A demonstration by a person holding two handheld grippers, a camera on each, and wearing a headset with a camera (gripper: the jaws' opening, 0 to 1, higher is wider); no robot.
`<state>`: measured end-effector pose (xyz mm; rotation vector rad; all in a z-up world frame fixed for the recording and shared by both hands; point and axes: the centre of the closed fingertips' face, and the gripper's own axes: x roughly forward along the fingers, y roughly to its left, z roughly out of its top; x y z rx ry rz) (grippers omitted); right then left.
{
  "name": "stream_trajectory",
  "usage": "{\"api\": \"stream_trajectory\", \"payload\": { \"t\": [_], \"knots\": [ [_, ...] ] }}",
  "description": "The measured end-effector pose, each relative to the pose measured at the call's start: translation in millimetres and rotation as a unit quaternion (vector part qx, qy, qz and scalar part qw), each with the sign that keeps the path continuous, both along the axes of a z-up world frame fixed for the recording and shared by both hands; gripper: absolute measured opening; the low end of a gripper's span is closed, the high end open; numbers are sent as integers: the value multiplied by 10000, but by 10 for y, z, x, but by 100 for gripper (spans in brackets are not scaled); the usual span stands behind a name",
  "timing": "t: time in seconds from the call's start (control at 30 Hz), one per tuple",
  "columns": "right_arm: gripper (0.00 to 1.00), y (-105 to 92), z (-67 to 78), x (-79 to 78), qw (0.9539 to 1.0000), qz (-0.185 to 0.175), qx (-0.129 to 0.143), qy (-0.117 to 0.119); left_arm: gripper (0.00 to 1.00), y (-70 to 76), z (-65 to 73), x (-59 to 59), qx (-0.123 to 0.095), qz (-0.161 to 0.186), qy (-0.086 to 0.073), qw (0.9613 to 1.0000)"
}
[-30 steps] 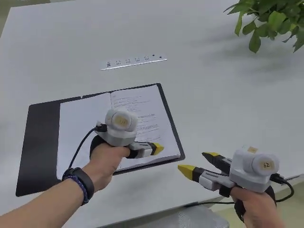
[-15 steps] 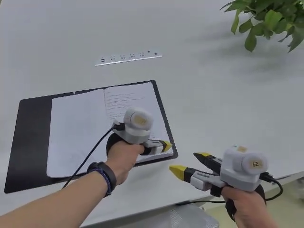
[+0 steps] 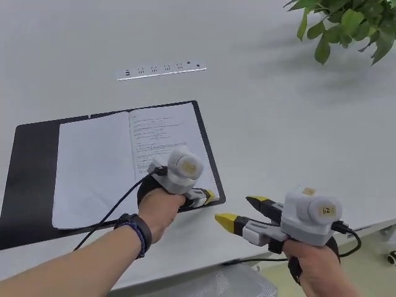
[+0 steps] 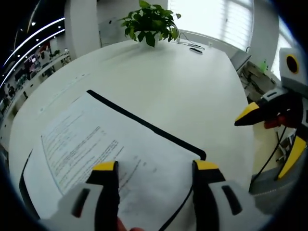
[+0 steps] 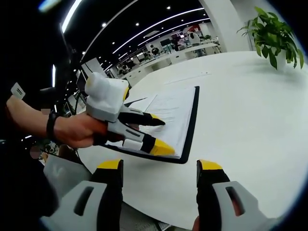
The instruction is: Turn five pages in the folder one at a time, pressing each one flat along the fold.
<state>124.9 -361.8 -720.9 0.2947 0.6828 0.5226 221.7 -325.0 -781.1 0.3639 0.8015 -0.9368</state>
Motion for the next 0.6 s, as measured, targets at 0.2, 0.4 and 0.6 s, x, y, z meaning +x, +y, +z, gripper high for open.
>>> {"api": "stream_trajectory", "payload": {
  "t": [0.2,0.4,0.6],
  "knots": [
    [60,15,7,23,10000,14,8,-6,54,44,13,30,-37,36,-10,10000],
    [58,21,6,51,10000,-8,46,-27,45,91,37,37,-232,144,87,9996],
    [57,31,51,170,9994,-145,316,-87,39,128,50,33,-268,180,88,9994]
  ]
}}
